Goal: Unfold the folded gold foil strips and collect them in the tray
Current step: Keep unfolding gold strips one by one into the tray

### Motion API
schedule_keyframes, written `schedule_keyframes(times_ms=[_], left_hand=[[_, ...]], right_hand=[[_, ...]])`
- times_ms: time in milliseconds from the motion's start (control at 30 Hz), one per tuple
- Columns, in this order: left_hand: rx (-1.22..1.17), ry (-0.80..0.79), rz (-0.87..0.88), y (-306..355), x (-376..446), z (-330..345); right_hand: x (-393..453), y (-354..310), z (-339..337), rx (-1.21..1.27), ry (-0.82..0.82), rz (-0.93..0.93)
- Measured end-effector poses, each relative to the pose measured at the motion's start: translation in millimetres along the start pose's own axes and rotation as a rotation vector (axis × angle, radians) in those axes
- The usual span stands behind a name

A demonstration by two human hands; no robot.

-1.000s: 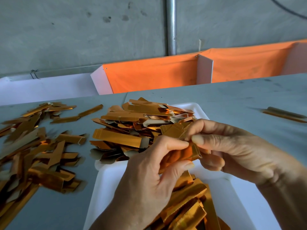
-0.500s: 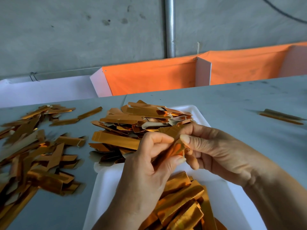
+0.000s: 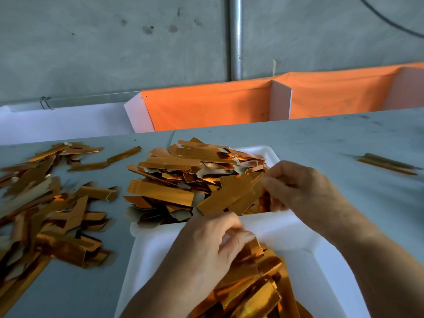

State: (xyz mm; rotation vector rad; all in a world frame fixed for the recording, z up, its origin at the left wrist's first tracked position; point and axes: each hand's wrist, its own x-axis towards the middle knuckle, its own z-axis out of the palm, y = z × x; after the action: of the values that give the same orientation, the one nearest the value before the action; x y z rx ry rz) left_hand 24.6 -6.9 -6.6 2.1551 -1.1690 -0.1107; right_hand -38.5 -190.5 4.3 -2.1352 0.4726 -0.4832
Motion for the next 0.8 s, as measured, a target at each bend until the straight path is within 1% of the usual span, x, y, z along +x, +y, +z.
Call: schedule_keyframes(times_ms=[33, 67, 100, 167, 233, 300, 333, 400, 467, 500, 567, 633, 733, 800], left_hand=[[0.036, 0.048, 0.014, 0, 1, 1], [0.065, 0.093, 0.029, 0, 2, 2], [0.087, 0.136, 0.039, -1, 3, 3], [0.124, 0.202, 0.017, -3, 4, 3], [0.186, 0.256, -0.039, -8, 4, 2], [0.236, 0.325, -0.081, -14, 6, 2], [0.25, 0.331, -0.117, -17, 7, 2], [0.26, 0.26, -0.194, -18, 9, 2], [0.233, 0.172, -0.211, -16, 10, 2], [0.21, 0.152, -0.201, -15, 9, 3], [0.175, 0.172, -0.179, -15, 9, 4], [0.147, 0.221, -0.194, -16, 10, 5], [0.083, 0.302, -0.198, -15, 9, 5], [0.039, 0.361, -0.151, -15, 9, 5]], right_hand=[[2, 1, 3, -0.138, 0.114, -0.036], [4, 1, 7, -0.299, 0.143, -0.041], [5, 3, 12, -0.422, 0.108, -0.025], [6, 8, 21, -0.564, -0.044, 0.046], [8, 13, 26, -0.653, -0.151, 0.066], [9, 15, 27, -0.662, -0.174, 0.075], [9, 15, 27, -0.652, -0.161, 0.075], [9, 15, 28, -0.638, -0.111, 0.049], [8, 13, 30, -0.603, -0.088, -0.004], [7, 11, 32, -0.582, -0.1, -0.03], [5, 8, 38, -0.552, -0.118, -0.062], [5, 6, 43, -0.468, -0.094, -0.074], [7, 1, 39, -0.182, -0.068, -0.027], [8, -1, 35, 0.122, -0.072, 0.017]])
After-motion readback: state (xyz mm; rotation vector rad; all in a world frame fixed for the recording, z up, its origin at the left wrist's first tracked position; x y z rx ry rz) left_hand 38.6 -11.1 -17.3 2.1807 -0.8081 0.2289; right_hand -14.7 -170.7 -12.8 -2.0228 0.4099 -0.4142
